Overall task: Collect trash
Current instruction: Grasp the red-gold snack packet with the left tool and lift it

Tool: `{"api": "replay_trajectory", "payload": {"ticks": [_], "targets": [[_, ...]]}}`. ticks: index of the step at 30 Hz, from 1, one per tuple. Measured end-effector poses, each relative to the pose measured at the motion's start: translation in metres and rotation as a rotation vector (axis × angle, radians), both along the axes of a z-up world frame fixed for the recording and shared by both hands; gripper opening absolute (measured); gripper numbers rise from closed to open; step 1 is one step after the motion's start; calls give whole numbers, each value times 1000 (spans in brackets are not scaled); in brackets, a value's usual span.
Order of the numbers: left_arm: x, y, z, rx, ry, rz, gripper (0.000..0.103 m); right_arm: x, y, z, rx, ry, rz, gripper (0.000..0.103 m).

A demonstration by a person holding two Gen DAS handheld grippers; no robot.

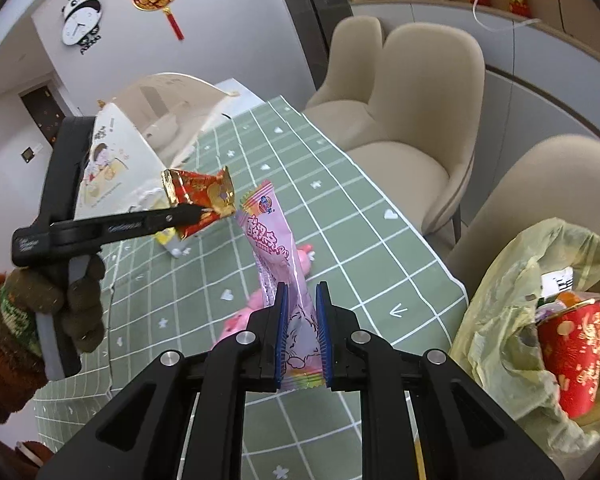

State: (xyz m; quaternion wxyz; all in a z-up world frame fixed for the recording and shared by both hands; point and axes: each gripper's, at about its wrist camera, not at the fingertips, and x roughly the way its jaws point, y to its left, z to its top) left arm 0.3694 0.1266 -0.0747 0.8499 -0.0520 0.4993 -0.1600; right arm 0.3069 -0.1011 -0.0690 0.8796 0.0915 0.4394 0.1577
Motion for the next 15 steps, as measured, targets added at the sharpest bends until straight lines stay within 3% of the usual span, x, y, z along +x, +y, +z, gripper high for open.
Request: {"api": "replay_trajectory", "payload": {"ticks": [5, 9, 11, 15], "targets": [[-38, 6, 7, -36, 7, -18, 10, -21, 0, 11, 4, -14, 5, 15], [-62, 8, -5, -31, 35, -48, 11, -34, 0, 7, 31, 17, 3, 15], [-70, 10, -13, -24, 21, -55, 29, -36, 3, 0, 34, 42, 16, 15], [-75, 15, -32, -24, 23, -50, 37, -37, 16, -8, -49, 83, 35, 15]]}}
